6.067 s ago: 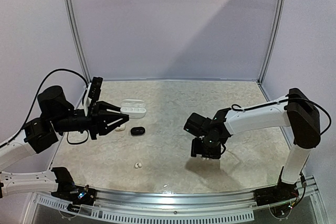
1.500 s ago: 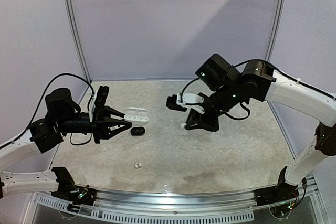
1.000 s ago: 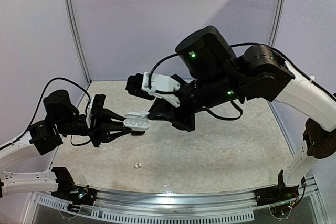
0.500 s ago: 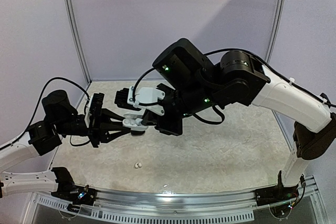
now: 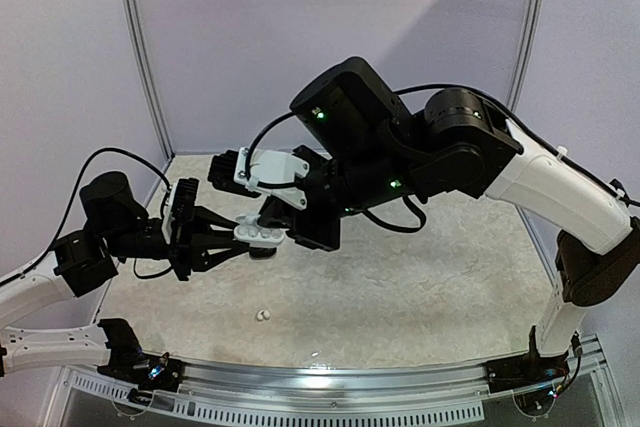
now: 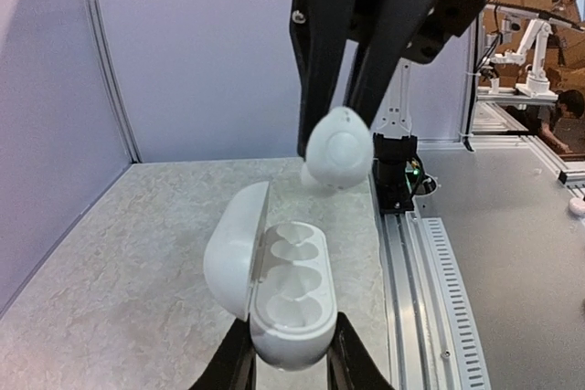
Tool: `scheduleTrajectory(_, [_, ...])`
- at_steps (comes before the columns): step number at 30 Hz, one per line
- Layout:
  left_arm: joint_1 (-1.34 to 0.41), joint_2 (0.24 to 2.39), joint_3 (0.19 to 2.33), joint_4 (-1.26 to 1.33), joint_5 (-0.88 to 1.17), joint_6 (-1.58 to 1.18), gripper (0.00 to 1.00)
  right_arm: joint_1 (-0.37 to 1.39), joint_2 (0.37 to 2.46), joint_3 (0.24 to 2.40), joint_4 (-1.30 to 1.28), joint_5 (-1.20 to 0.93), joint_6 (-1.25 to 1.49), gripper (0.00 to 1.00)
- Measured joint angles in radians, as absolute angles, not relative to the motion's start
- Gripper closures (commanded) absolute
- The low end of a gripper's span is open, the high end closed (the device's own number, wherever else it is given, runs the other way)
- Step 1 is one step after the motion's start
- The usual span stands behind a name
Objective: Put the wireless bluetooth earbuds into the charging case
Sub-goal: Insert the right earbud into the left side groove of the charging case.
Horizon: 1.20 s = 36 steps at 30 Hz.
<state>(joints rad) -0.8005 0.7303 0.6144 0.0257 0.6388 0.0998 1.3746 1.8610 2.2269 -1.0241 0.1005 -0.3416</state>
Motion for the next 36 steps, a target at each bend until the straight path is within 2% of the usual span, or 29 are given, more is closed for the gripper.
scheduleTrajectory(15, [-0.813,0.713,0.614,0.061,0.613,0.217,1.00,1.406,1.888,2.235,-1.016,0.142,-0.341,0.95])
scheduleTrajectory(28, [-0.821,0.714,0.614,0.062,0.608,0.211,1.00,1.407,1.936,2.270,-1.015,0.202,-0.357,0.94])
scheduleTrajectory(31, [-0.821,0.715,0.614,0.056,0.603,0.209,1.00,1.408,1.940,2.276,-1.023,0.208,-0.361,0.92])
scheduleTrajectory(36, [-0.823,0.719,0.614,0.049,0.597,0.211,1.00,1.408,1.949,2.284,-1.030,0.220,-0.362,0.77])
